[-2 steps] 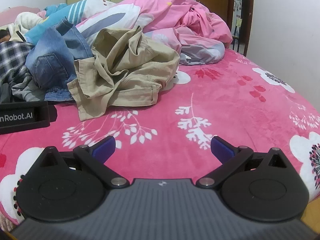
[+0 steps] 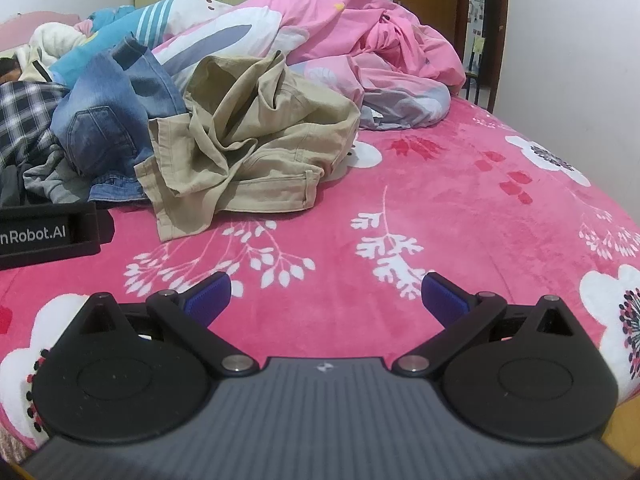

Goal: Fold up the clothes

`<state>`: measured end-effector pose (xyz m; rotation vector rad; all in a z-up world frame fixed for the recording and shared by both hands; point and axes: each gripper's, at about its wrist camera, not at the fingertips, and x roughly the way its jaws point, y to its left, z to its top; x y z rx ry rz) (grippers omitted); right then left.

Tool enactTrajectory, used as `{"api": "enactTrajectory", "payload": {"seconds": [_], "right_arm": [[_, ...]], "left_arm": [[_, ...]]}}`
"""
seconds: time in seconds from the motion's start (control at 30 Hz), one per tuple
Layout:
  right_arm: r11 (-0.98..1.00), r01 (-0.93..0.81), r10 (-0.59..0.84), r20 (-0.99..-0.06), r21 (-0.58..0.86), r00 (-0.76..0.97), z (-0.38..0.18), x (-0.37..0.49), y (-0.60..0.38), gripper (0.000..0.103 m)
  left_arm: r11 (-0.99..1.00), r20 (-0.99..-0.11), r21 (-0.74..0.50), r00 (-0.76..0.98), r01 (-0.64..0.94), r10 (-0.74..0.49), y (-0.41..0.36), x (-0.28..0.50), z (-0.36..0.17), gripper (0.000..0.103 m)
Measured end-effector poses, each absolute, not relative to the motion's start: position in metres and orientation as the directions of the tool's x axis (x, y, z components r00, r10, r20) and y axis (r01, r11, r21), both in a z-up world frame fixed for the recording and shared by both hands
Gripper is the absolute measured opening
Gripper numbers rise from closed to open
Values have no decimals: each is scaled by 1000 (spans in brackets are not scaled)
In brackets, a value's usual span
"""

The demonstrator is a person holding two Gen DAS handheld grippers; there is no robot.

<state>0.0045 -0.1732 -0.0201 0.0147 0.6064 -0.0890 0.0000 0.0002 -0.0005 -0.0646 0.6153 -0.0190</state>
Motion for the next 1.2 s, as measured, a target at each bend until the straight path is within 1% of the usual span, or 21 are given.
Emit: {"api": "enactTrajectory", "payload": {"seconds": [0.27, 0.57, 1.2], "right_arm": [[995, 96, -82, -562, -4, 823, -22, 8, -174, 102], [996, 92, -82, -557, -11, 827, -17, 10, -168, 102], [996, 88, -81, -555, -15, 828, -14, 10, -166, 102]], "left_arm": [[999, -574, -53, 818, 1, -32, 2, 2, -4, 103], [998, -604, -62, 796, 1, -38, 9, 9, -7, 103], [1000, -598, -30, 801, -2, -17, 8, 7, -6, 103]]}}
